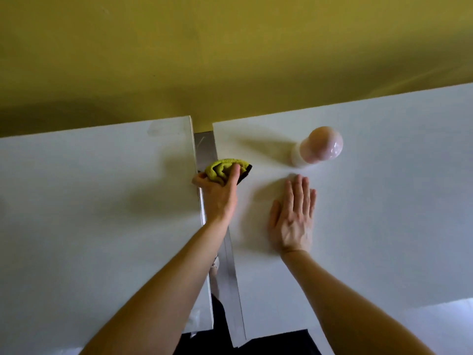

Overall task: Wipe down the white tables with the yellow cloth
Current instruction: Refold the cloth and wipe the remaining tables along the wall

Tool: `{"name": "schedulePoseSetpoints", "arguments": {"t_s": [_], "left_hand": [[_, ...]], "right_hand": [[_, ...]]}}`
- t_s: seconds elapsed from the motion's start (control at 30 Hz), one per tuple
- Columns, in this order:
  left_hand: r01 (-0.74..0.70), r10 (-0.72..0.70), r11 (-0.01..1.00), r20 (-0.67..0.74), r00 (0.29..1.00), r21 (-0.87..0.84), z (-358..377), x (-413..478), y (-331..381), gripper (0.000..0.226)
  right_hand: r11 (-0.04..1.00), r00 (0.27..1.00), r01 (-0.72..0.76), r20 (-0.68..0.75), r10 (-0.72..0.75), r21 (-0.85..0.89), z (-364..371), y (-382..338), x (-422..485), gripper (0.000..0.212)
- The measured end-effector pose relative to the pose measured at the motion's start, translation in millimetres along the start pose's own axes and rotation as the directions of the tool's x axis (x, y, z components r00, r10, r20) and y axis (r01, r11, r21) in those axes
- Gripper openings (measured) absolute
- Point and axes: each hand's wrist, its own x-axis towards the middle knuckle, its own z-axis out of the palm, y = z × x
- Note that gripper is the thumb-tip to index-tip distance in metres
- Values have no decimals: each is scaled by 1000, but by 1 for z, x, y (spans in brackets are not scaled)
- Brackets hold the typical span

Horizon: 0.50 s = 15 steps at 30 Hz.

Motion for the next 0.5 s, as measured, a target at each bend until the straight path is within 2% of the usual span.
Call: {"name": "schedulePoseSetpoints", "arguments": {"t_s": [0.07,0.13,0.2,0.27,0.3,0.4,0.43,0.5], "left_hand": [[-63,63,998,-20,998,22,6,3,-2,74],[-157,159,983,-13,987,94,-1,2,-7,65],[-229,227,956,31,973,184,-11,-1,-16,64],[-224,215,949,64,975,223,-15,-3,-21,73],[-193,182,962,72,981,195,-15,-5,-24,80],[-144,146,989,48,988,-45,0,-16,-26,94],[-126,126,990,-4,992,-56,8,-18,-25,91],[-148,152,988,-113,982,37,21,-13,-26,76]], "right_hand": [[1000,1000,-6,14,6,12,1,-1,0,57],[996,998,39,39,-42,79,-1,0,0,54],[966,971,213,81,-227,146,-5,-2,3,49],[918,917,349,132,-376,186,-8,-5,21,47],[904,898,382,155,-412,191,-8,-8,33,47],[881,855,444,218,-471,165,1,-15,60,55],[880,850,446,230,-474,163,4,-14,64,56],[895,869,408,223,-442,180,6,-9,61,53]]}}
